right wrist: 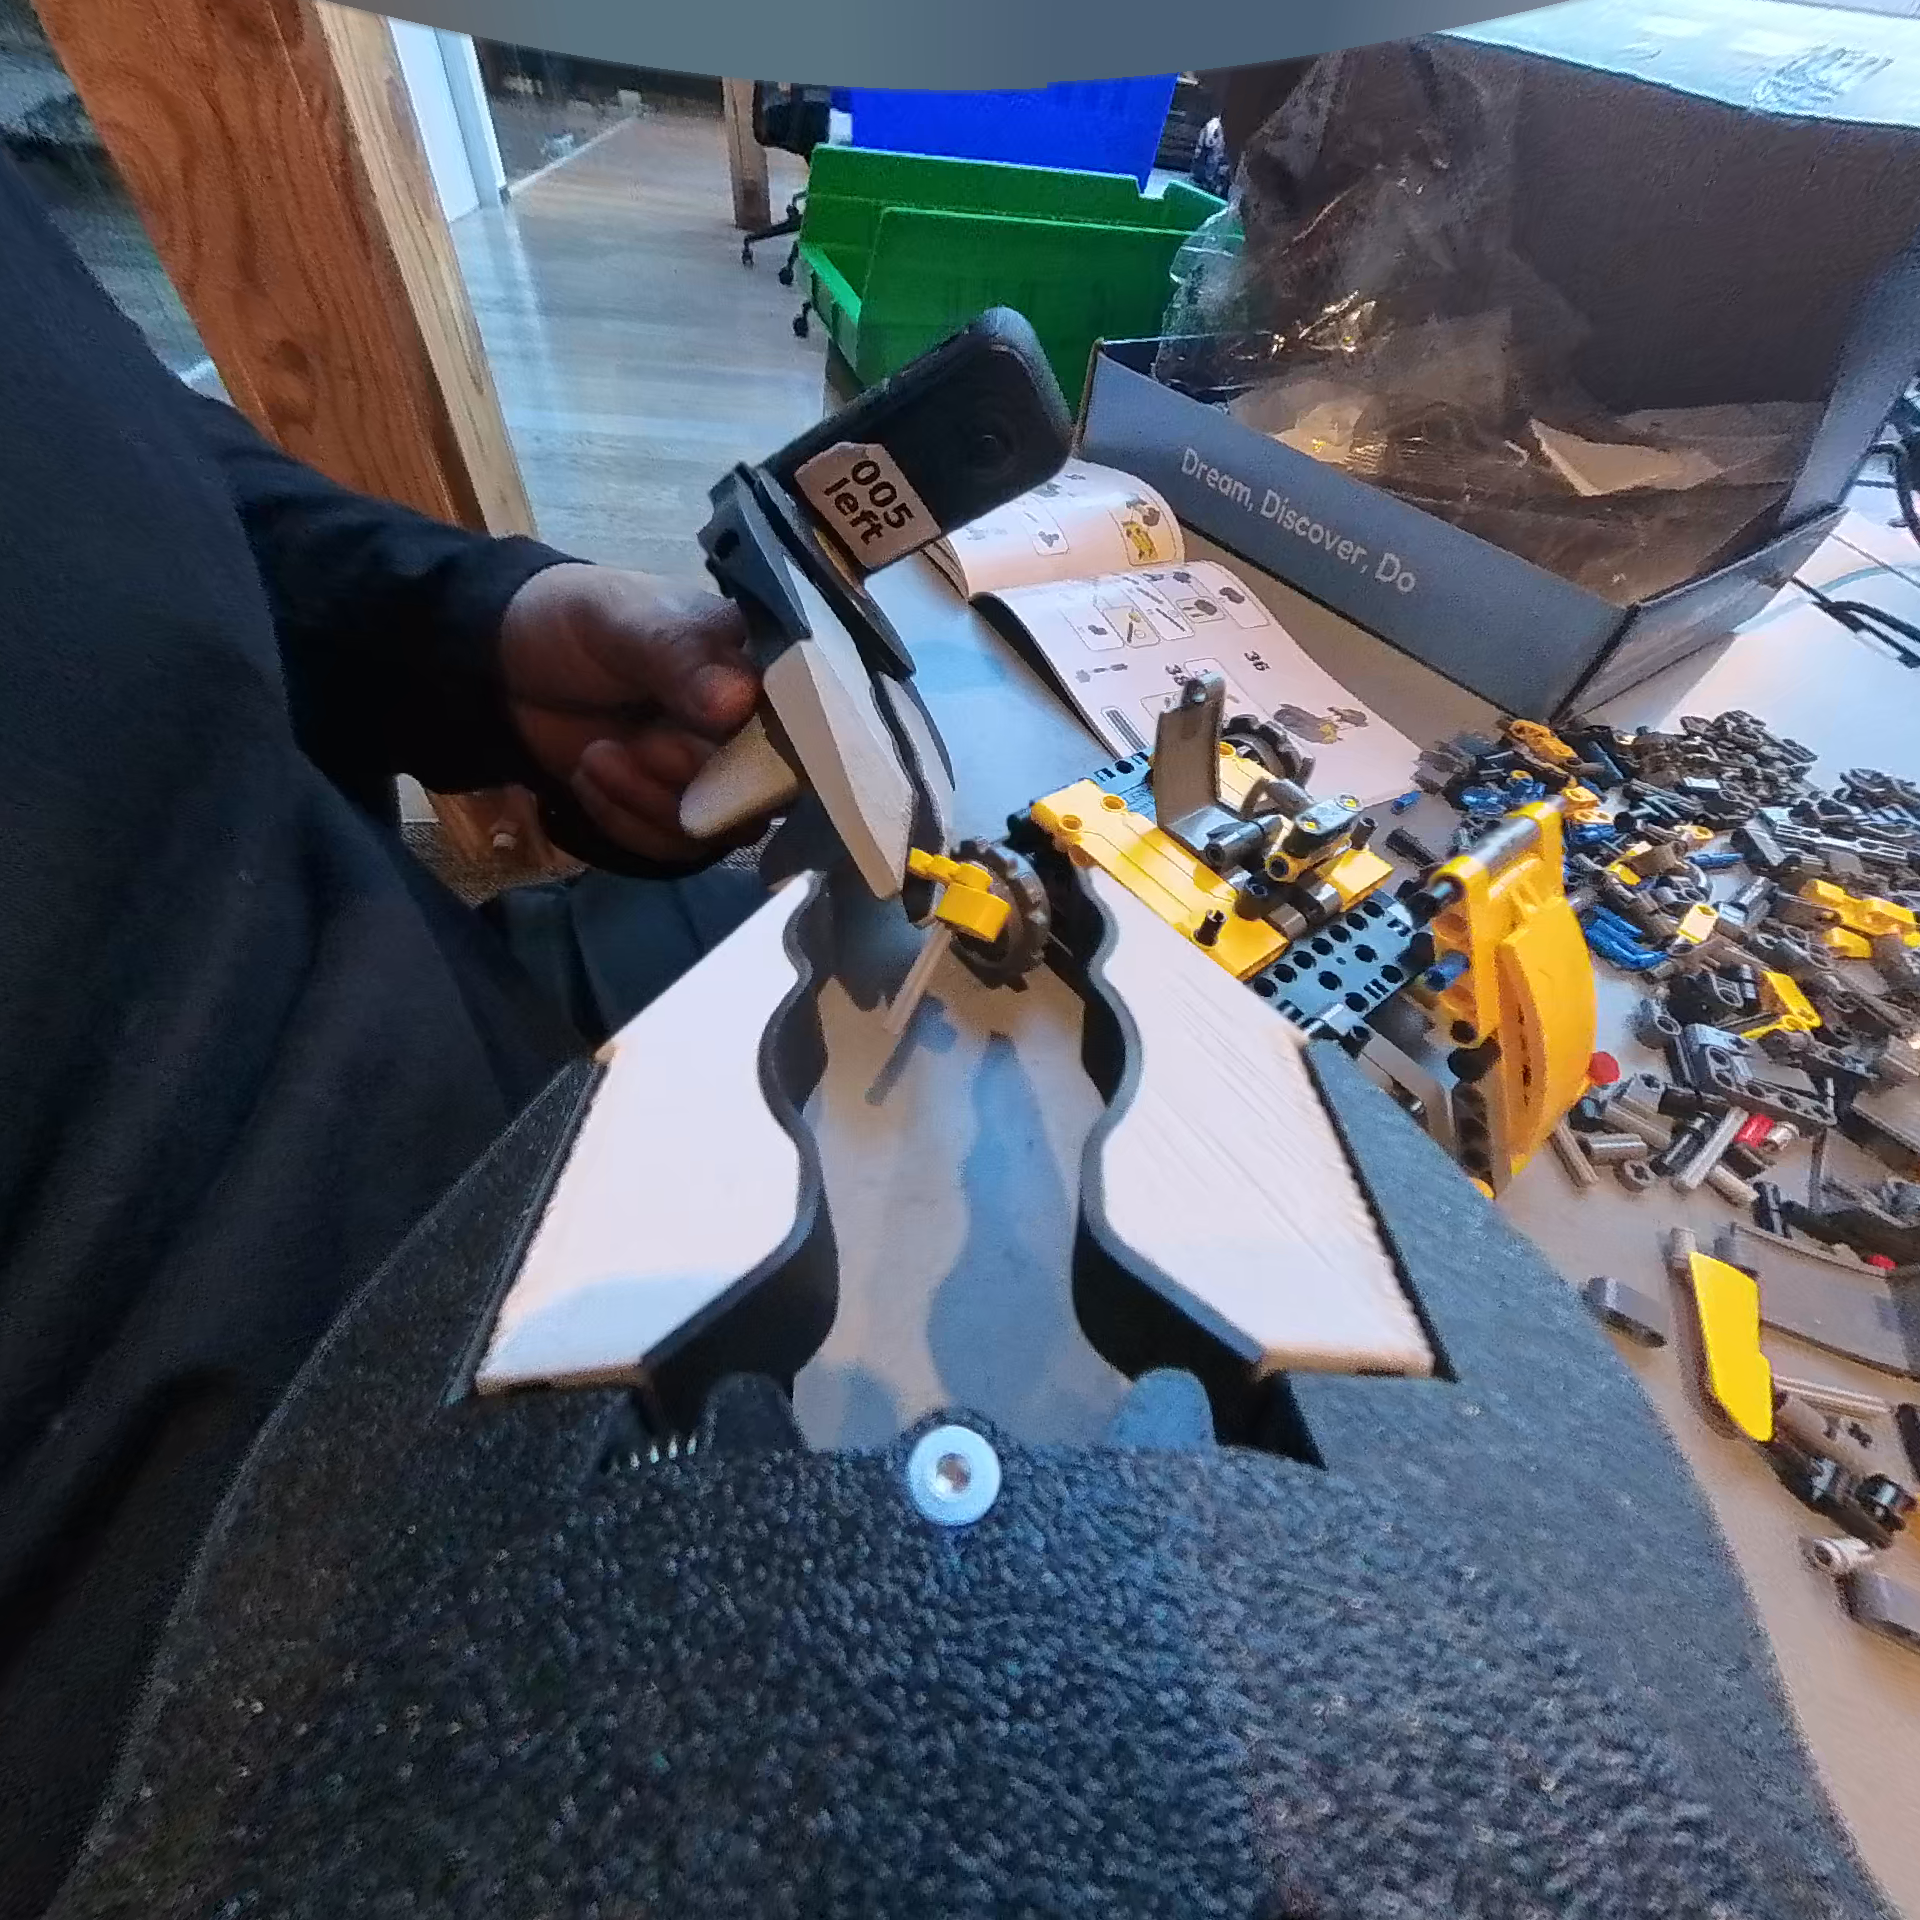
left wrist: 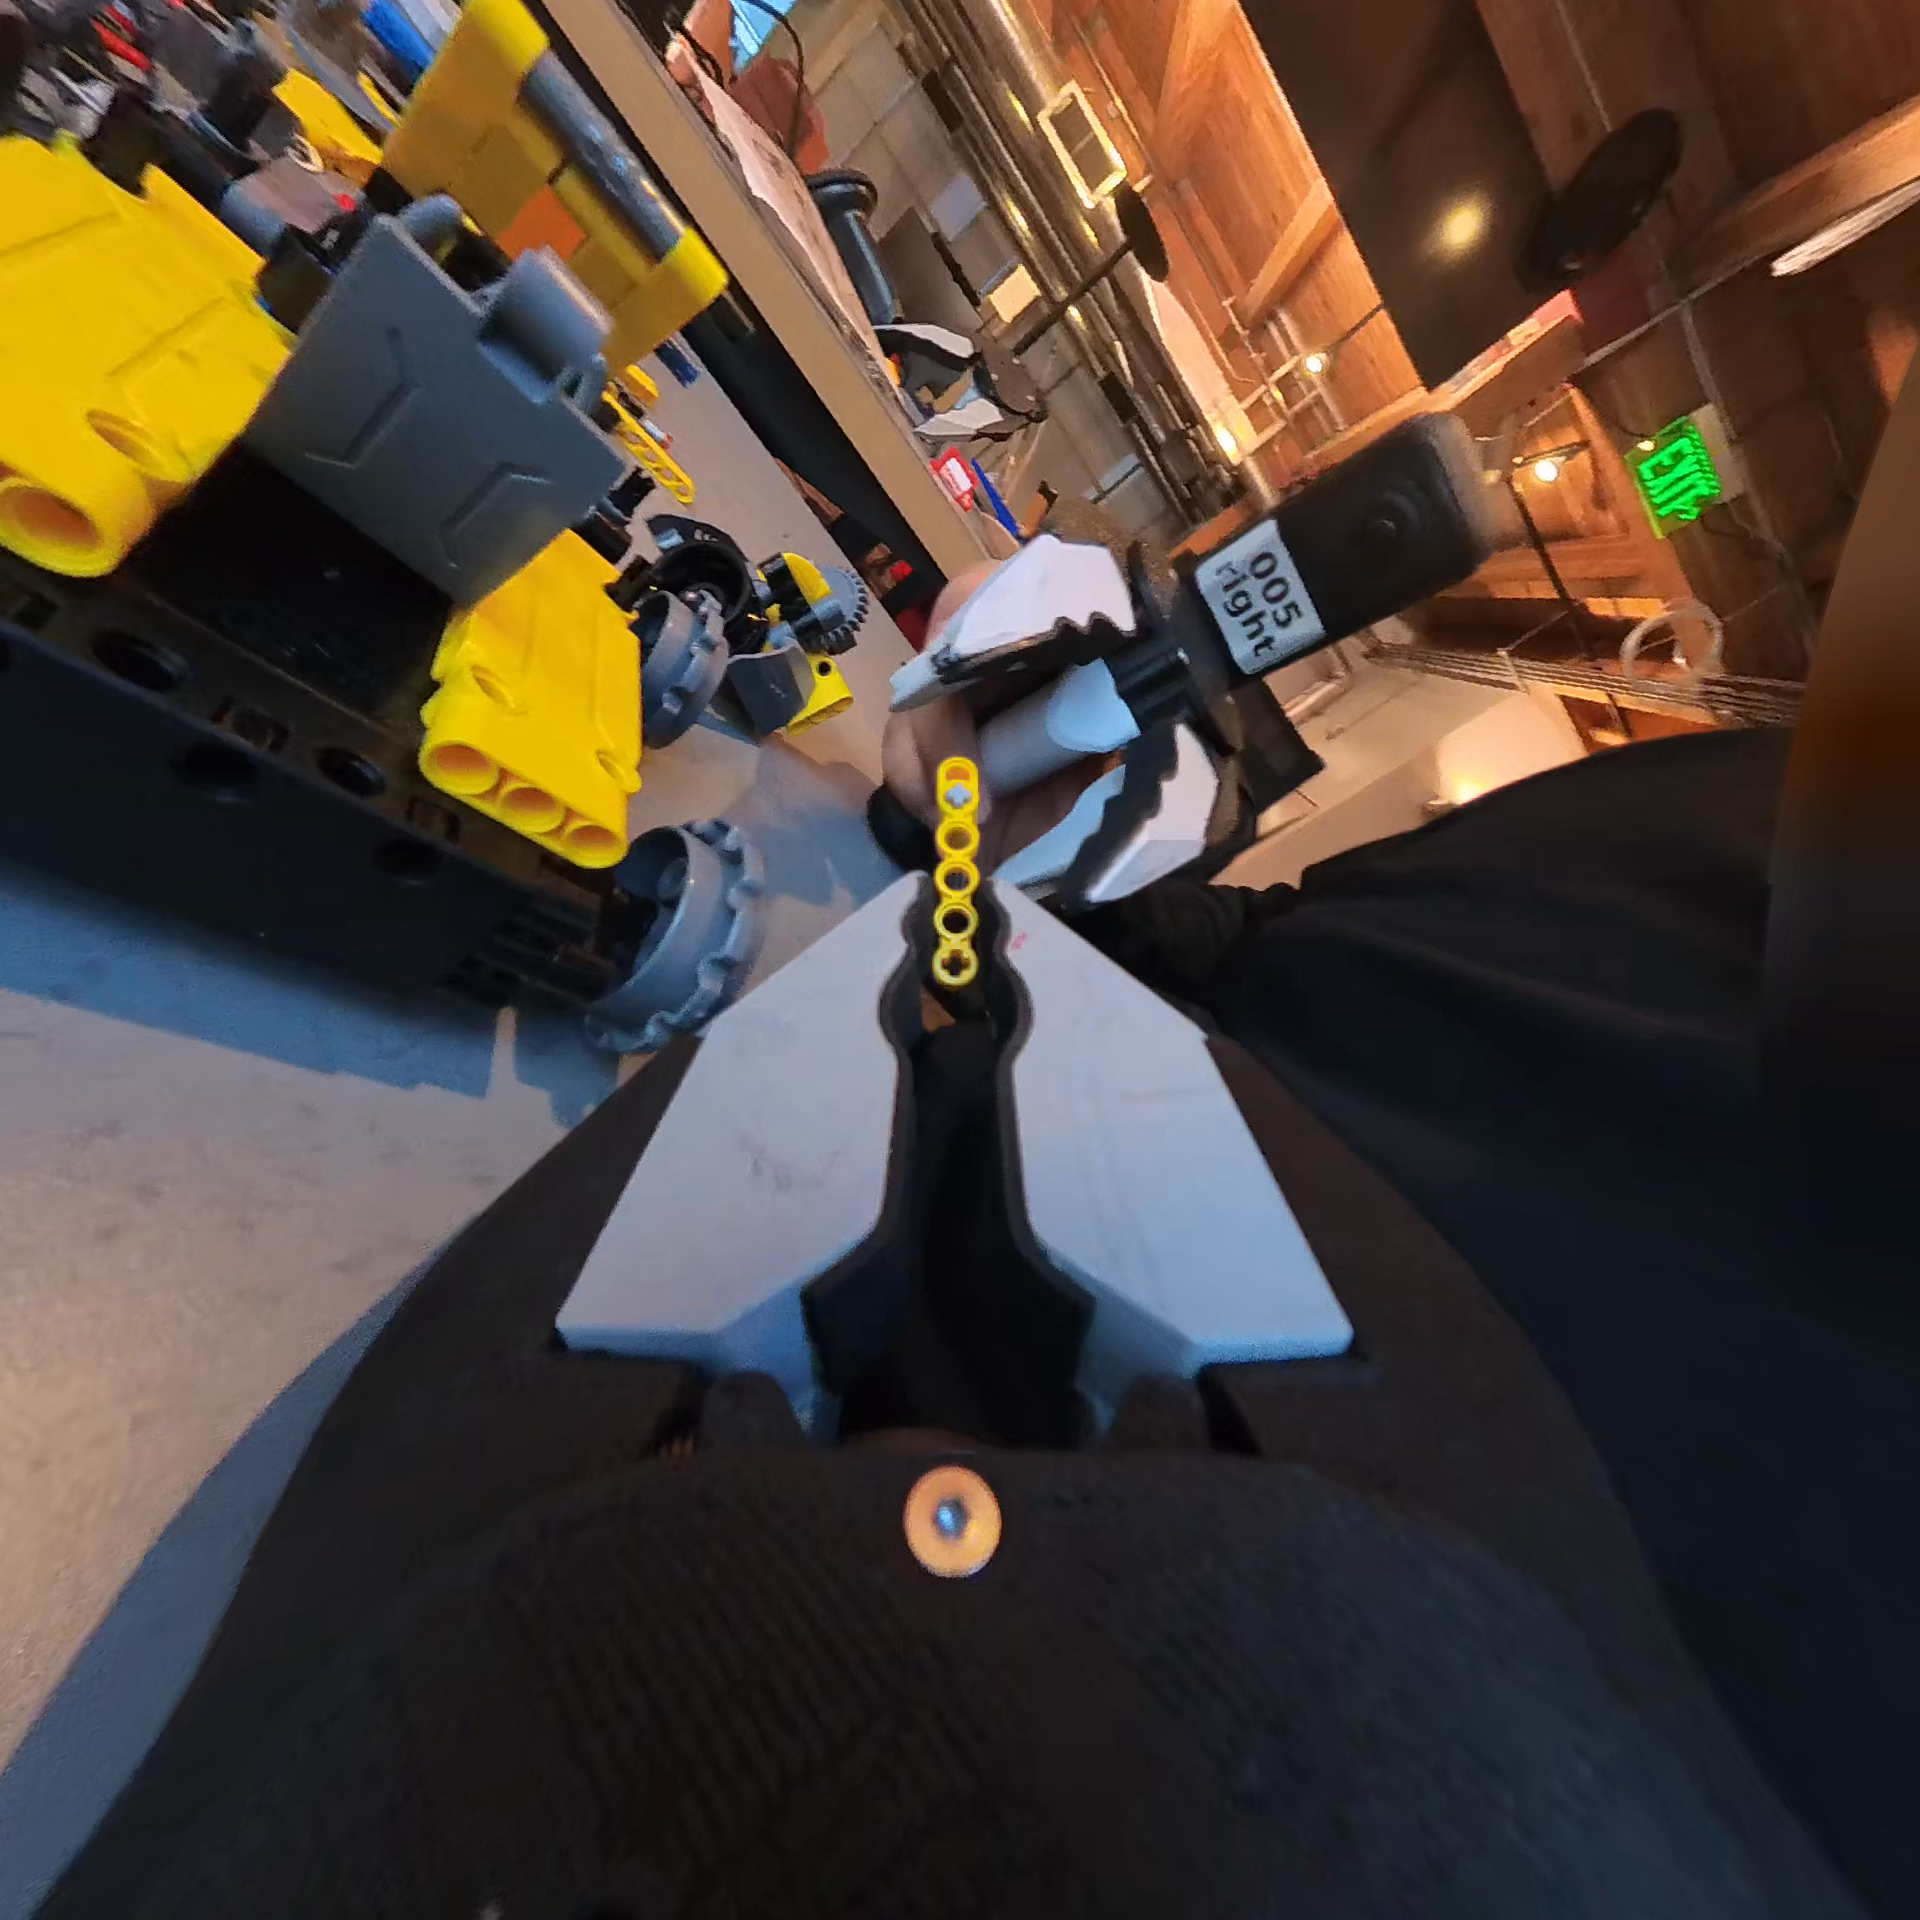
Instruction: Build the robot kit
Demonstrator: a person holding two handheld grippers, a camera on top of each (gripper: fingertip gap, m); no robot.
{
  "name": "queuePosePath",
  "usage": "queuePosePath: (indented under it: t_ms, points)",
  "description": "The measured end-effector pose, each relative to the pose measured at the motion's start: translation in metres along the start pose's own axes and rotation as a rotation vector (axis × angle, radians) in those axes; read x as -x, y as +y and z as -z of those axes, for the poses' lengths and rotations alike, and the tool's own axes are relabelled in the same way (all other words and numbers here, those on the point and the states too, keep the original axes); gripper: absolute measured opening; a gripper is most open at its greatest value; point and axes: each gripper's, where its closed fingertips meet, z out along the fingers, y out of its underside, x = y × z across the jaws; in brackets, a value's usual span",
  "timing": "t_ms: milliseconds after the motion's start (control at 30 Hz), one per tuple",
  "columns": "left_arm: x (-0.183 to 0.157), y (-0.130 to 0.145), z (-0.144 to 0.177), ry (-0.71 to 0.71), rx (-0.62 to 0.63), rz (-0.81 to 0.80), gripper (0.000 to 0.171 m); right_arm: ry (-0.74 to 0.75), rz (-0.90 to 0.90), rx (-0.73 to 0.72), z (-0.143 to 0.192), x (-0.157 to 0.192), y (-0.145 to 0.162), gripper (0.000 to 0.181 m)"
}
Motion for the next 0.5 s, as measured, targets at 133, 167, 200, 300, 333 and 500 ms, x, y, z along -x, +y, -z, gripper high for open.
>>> queuePosePath:
  t_ms: [133,167,200,300,333,500]
  points:
    - [-0.014,0.009,-0.004,0.101,0.061,0.035,0.004,-0.026,0.067,0.07,0.002,0.012,0.011,0.048]
    - [-0.017,0.011,-0.004,0.117,0.073,0.038,0.004,-0.058,0.085,0.096,0.003,0.019,0.015,0.047]
    - [-0.02,0.014,-0.005,0.135,0.085,0.041,0.004,-0.095,0.1,0.123,0.005,0.027,0.019,0.049]
    - [-0.032,0.023,-0.005,0.223,0.148,0.061,0.004,-0.152,0.159,0.219,0.011,0.045,0.033,0.056]
    - [-0.037,0.029,-0.006,0.256,0.18,0.077,0.004,-0.151,0.196,0.249,0.013,0.048,0.037,0.059]
    - [-0.046,0.06,-0.015,0.304,0.356,0.081,0.004,-0.185,0.329,0.294,0.022,0.067,0.032,0.06]
